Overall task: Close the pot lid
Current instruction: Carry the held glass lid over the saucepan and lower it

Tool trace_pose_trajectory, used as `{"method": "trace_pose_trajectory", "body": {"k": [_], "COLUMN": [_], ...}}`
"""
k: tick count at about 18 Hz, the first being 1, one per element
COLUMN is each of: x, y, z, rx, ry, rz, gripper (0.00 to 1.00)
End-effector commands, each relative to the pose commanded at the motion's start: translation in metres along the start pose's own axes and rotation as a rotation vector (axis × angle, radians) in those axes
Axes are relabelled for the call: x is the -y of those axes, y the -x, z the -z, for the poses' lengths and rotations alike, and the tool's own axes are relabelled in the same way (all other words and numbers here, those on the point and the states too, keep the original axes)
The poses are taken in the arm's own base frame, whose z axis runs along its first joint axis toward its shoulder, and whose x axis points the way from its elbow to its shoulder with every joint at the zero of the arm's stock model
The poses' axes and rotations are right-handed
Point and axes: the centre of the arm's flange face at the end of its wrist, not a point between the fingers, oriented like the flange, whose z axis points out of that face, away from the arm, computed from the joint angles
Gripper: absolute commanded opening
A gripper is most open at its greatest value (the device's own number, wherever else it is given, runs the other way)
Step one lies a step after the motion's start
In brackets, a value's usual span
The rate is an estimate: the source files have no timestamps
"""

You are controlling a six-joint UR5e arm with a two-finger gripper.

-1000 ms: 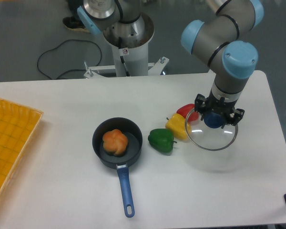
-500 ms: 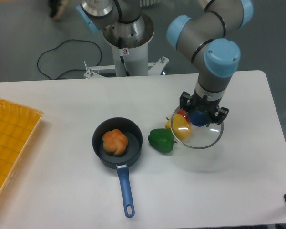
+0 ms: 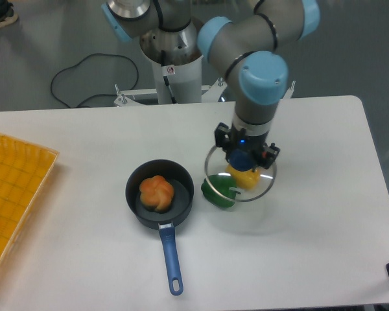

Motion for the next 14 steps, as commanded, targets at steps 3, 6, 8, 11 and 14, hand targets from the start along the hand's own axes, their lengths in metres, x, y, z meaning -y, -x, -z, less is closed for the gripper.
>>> {"method": "trace_pose_trajectory", "body": {"k": [3, 6, 8, 11, 14], "x": [0.017, 0.032, 0.039, 0.048, 0.055], "y": [-0.024, -0.045, -0.056, -0.073, -0.09], "z": [-0.006, -0.009, -0.01, -0.016, -0.022], "rx": [-0.007, -0.008, -0.008, -0.004, 0.027], "ry": [0.002, 0.003, 0.004, -0.006, -0.036], "rz": [-0.004, -0.001, -0.003, -0.029, -0.022], "gripper": [0.56, 0.56, 0.56, 0.56, 0.56]}}
